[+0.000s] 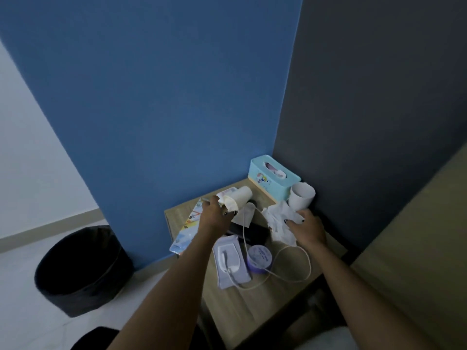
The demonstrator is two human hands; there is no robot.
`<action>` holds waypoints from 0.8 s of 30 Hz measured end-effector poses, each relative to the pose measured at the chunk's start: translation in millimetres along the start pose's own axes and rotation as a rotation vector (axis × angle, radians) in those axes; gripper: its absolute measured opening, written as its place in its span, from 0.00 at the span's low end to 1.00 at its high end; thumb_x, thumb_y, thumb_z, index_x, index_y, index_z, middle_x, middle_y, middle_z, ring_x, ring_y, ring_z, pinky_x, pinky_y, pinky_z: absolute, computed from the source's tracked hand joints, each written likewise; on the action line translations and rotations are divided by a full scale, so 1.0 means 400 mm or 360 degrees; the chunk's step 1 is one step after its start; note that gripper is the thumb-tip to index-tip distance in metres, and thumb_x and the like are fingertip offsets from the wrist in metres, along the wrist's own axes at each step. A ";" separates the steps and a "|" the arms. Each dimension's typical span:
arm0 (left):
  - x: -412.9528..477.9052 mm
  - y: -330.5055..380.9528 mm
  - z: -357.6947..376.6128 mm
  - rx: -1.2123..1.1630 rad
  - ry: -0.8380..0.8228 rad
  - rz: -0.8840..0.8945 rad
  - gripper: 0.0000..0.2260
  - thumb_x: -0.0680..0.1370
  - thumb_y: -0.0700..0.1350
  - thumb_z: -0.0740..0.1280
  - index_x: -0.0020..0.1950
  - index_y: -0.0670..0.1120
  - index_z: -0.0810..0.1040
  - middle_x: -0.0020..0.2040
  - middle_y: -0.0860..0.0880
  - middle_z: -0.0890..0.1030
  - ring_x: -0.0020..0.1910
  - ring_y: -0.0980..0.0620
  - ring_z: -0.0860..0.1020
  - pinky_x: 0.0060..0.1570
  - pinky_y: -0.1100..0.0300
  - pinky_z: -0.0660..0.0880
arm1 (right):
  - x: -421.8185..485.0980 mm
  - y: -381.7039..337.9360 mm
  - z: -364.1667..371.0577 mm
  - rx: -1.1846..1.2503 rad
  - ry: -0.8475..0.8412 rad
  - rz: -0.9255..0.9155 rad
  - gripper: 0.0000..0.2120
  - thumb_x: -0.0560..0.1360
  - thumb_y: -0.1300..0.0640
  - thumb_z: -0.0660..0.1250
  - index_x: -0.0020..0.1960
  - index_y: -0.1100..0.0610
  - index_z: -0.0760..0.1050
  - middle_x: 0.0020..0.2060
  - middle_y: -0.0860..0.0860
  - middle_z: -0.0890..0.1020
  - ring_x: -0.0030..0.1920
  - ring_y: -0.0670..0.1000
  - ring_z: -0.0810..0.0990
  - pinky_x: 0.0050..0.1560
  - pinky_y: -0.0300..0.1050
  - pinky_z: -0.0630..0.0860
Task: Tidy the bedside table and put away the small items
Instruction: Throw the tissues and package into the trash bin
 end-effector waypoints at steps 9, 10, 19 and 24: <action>0.234 0.019 0.097 -0.0148 0.0184 -0.0441 0.34 0.74 0.55 0.69 0.70 0.35 0.61 0.69 0.33 0.65 0.68 0.35 0.66 0.68 0.49 0.64 | 0.196 0.035 0.082 -0.0222 -0.0071 0.0226 0.24 0.71 0.43 0.65 0.64 0.53 0.71 0.61 0.63 0.71 0.57 0.65 0.74 0.55 0.52 0.75; 0.252 0.016 0.112 -0.0171 0.0192 -0.0504 0.34 0.75 0.55 0.68 0.70 0.35 0.61 0.70 0.33 0.66 0.69 0.36 0.66 0.68 0.50 0.63 | 0.206 0.045 0.094 -0.0241 -0.0100 0.0265 0.25 0.71 0.43 0.65 0.64 0.53 0.70 0.62 0.63 0.70 0.58 0.65 0.73 0.55 0.53 0.75; 0.322 -0.012 0.230 -0.0443 0.0136 -0.0644 0.33 0.78 0.49 0.66 0.73 0.35 0.54 0.71 0.36 0.67 0.69 0.40 0.68 0.65 0.54 0.65 | 0.231 0.086 0.146 -0.0271 -0.0076 0.0290 0.22 0.67 0.55 0.72 0.60 0.59 0.73 0.61 0.60 0.76 0.58 0.60 0.77 0.49 0.46 0.75; 0.323 -0.018 0.236 -0.0700 0.0216 -0.0632 0.25 0.76 0.41 0.68 0.70 0.41 0.63 0.65 0.38 0.74 0.63 0.39 0.74 0.59 0.53 0.71 | 0.237 0.087 0.120 -0.0261 -0.0097 0.0308 0.09 0.70 0.64 0.68 0.51 0.63 0.81 0.52 0.59 0.83 0.53 0.60 0.80 0.46 0.42 0.73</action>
Point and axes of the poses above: each hand's wrist, its own x-axis towards the middle knuckle, its own z-axis out of the palm, y = z × x, the point moved 4 cm from there along x, towards the middle knuckle
